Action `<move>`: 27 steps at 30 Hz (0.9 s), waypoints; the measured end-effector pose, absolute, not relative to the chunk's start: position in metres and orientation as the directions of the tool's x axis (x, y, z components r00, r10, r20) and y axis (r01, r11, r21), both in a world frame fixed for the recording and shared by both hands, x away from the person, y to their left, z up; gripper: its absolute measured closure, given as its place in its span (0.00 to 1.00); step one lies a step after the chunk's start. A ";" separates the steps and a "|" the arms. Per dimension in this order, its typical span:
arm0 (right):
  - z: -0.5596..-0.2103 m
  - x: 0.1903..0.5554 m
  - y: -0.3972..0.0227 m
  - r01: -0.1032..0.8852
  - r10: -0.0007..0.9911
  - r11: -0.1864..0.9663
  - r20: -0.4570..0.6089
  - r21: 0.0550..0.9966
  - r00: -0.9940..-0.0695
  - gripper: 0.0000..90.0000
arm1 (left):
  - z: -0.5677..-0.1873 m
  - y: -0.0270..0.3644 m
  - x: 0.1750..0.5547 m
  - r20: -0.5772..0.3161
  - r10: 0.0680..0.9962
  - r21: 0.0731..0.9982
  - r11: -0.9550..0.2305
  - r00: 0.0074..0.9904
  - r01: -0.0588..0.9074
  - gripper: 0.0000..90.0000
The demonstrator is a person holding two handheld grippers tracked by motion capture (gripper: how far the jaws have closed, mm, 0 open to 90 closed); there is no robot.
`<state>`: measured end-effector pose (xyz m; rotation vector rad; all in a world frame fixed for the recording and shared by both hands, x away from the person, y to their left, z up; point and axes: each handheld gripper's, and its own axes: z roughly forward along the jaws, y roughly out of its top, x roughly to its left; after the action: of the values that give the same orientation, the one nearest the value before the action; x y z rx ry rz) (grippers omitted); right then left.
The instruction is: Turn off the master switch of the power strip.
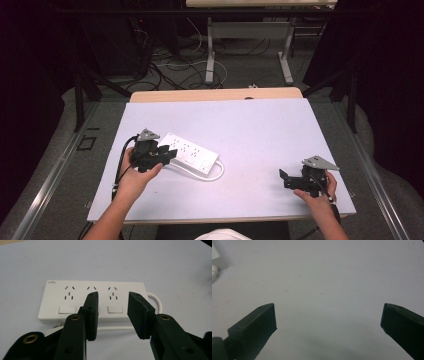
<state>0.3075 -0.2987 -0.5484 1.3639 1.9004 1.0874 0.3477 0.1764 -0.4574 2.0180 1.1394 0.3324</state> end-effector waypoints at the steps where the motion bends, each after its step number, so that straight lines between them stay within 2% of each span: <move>1: -0.548 0.308 -0.299 0.489 0.942 0.164 0.012 0.856 -0.336 0.00 | -0.457 0.175 0.348 -0.142 0.813 0.732 -0.298 0.565 0.613 0.71; 18: -0.548 0.307 -0.299 0.493 0.943 0.157 0.019 0.855 -0.333 0.00 | -0.464 0.152 0.352 -0.158 0.798 0.699 -0.326 0.582 0.636 0.90; 27: -0.548 0.307 -0.299 0.495 0.943 0.157 0.020 0.855 -0.333 0.00 | -0.471 0.141 0.354 -0.165 0.785 0.685 -0.345 0.597 0.642 0.96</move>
<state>0.3074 -0.2987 -0.5482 1.3628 1.9044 1.0896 0.3537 0.1413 -0.4711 2.0909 1.1250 0.2488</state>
